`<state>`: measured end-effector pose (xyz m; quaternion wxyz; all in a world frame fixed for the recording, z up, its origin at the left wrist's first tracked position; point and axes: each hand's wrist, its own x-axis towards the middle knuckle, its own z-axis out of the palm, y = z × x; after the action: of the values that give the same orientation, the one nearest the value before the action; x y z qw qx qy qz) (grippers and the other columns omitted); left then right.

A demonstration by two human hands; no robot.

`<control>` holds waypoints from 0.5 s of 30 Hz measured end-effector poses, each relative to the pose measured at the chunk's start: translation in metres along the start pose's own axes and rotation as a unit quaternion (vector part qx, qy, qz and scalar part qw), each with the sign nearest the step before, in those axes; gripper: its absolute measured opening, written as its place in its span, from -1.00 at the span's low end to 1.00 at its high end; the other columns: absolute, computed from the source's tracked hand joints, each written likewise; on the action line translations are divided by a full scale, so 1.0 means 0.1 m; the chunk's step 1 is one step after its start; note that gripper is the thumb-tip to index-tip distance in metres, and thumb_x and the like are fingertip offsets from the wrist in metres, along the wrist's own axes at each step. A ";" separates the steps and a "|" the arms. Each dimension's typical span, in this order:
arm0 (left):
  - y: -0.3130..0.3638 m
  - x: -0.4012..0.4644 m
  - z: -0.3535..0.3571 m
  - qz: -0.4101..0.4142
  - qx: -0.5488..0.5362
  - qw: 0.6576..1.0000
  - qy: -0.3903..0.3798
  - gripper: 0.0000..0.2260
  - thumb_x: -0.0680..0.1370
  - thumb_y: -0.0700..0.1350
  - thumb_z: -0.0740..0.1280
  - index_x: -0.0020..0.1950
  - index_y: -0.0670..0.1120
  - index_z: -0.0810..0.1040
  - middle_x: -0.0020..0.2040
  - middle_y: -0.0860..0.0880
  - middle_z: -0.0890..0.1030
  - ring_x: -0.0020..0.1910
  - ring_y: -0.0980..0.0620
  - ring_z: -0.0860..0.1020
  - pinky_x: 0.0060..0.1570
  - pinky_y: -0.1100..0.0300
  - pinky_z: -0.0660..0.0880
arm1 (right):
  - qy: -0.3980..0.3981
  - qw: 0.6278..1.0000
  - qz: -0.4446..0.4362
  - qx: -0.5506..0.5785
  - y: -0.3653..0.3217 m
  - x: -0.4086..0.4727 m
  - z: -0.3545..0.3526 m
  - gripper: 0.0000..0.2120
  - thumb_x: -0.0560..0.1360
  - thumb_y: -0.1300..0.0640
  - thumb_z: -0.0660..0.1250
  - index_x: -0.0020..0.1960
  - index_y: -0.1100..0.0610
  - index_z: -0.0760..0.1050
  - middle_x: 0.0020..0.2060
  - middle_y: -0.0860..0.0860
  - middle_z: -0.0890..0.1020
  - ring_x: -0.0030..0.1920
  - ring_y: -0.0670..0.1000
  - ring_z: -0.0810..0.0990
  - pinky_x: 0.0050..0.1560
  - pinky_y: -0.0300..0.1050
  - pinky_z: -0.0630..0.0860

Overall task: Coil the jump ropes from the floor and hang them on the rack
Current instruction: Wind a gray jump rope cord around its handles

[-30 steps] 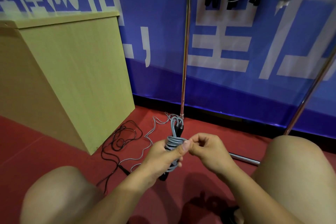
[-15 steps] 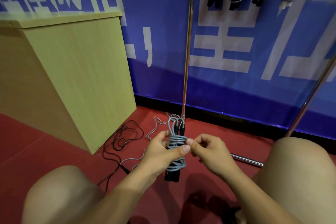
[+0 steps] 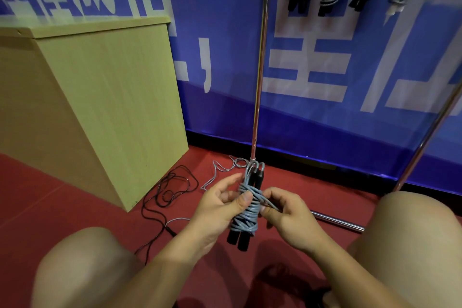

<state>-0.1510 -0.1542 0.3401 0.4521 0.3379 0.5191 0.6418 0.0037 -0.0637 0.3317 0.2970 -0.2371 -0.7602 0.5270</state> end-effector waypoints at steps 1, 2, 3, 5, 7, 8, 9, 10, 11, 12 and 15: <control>0.01 0.00 0.00 0.000 0.000 1.000 0.003 -0.47 0.37 -0.11 0.49 0.33 -0.09 0.51 0.04 -0.29 0.66 -0.05 -0.04 0.66 0.01 0.15 0.59 | 0.004 1.000 -0.004 -0.008 0.01 -0.01 0.00 -0.99 0.45 0.14 0.35 -0.15 0.05 0.54 -0.36 -0.02 0.56 -0.36 -0.04 0.50 -0.31 -0.02 0.50; 0.01 0.00 0.00 0.002 0.007 1.000 0.004 -0.50 0.39 -0.12 0.47 0.33 -0.10 0.51 0.03 -0.27 0.67 -0.05 -0.02 0.67 -0.01 0.18 0.59 | 0.009 1.000 -0.007 -0.021 0.01 -0.02 0.01 -0.98 0.46 0.14 0.34 -0.14 0.06 0.54 -0.36 0.00 0.56 -0.36 -0.05 0.50 -0.31 -0.02 0.50; 0.02 0.00 0.00 0.001 0.019 1.000 0.006 -0.57 0.44 -0.15 0.45 0.31 -0.10 0.52 0.01 -0.21 0.69 -0.06 0.02 0.67 -0.04 0.22 0.58 | 0.013 0.999 -0.009 -0.040 0.02 -0.03 0.01 -0.97 0.47 0.15 0.33 -0.13 0.07 0.54 -0.36 0.00 0.57 -0.36 -0.07 0.49 -0.32 -0.02 0.49; 0.03 -0.01 0.00 -0.004 0.054 0.999 0.004 -0.72 0.57 -0.21 0.35 0.28 -0.10 0.54 -0.01 -0.09 0.72 -0.06 0.11 0.67 -0.07 0.30 0.55 | 0.021 0.997 -0.010 -0.076 0.01 -0.04 0.01 -0.92 0.51 0.22 0.33 -0.14 0.09 0.54 -0.39 -0.04 0.57 -0.39 -0.13 0.47 -0.33 -0.06 0.47; 0.01 -0.01 0.01 -0.014 0.080 0.997 -0.002 -0.76 0.66 -0.19 0.23 0.30 -0.11 0.55 0.02 0.00 0.72 0.00 0.15 0.66 -0.01 0.31 0.54 | 0.022 0.994 -0.007 -0.105 0.00 -0.05 0.02 -0.85 0.53 0.27 0.32 -0.18 0.08 0.54 -0.43 -0.10 0.56 -0.41 -0.16 0.46 -0.32 -0.12 0.45; 0.00 -0.02 0.02 -0.023 0.083 0.996 -0.005 -0.74 0.67 -0.13 0.19 0.31 -0.11 0.56 0.06 0.01 0.72 0.05 0.15 0.65 0.06 0.28 0.54 | 0.021 0.991 -0.009 -0.130 0.00 -0.06 0.02 -0.83 0.53 0.27 0.32 -0.20 0.06 0.53 -0.42 -0.12 0.56 -0.41 -0.16 0.46 -0.31 -0.14 0.44; 0.01 -0.02 0.03 -0.039 0.078 0.996 -0.010 -0.70 0.67 -0.05 0.18 0.32 -0.09 0.56 0.10 0.01 0.71 0.10 0.14 0.64 0.14 0.25 0.53 | 0.017 0.987 -0.018 -0.161 0.00 -0.06 0.02 -0.83 0.52 0.26 0.32 -0.21 0.05 0.53 -0.40 -0.14 0.56 -0.39 -0.15 0.47 -0.28 -0.15 0.44; 0.02 -0.03 0.04 -0.052 0.076 0.996 -0.014 -0.65 0.64 0.05 0.18 0.32 -0.07 0.56 0.13 0.02 0.70 0.15 0.14 0.63 0.21 0.22 0.50 | 0.009 0.981 -0.029 -0.191 0.01 -0.07 0.02 -0.83 0.52 0.24 0.32 -0.21 0.04 0.52 -0.38 -0.15 0.57 -0.37 -0.14 0.49 -0.26 -0.15 0.45; 0.02 -0.04 0.03 -0.058 0.081 0.995 -0.019 -0.61 0.59 0.14 0.20 0.30 -0.03 0.57 0.15 0.04 0.69 0.18 0.15 0.62 0.25 0.22 0.48 | 0.000 0.977 -0.039 -0.209 0.01 -0.08 0.03 -0.83 0.52 0.22 0.31 -0.21 0.04 0.52 -0.35 -0.14 0.58 -0.34 -0.14 0.50 -0.23 -0.13 0.47; 0.02 -0.05 0.02 -0.057 0.100 0.993 -0.030 -0.59 0.54 0.21 0.24 0.28 0.03 0.56 0.16 0.08 0.68 0.18 0.18 0.61 0.26 0.22 0.47 | -0.008 0.977 -0.041 -0.210 0.01 -0.09 0.04 -0.83 0.53 0.21 0.31 -0.22 0.03 0.51 -0.35 -0.13 0.59 -0.34 -0.13 0.51 -0.22 -0.13 0.47; -0.02 -0.06 -0.01 -0.038 0.168 0.983 -0.057 -0.41 0.37 0.35 0.43 0.32 0.12 0.48 0.18 0.09 0.65 0.19 0.16 0.60 0.28 0.16 0.48 | -0.042 0.988 -0.013 -0.150 -0.04 -0.09 0.04 -0.79 0.57 0.17 0.33 -0.24 0.02 0.52 -0.41 -0.14 0.54 -0.39 -0.18 0.42 -0.30 -0.21 0.38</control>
<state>-0.1495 -0.1597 0.3377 0.4418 0.4255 0.6054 0.5072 0.0073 -0.0737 0.3330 0.2329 -0.2468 -0.8454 0.4125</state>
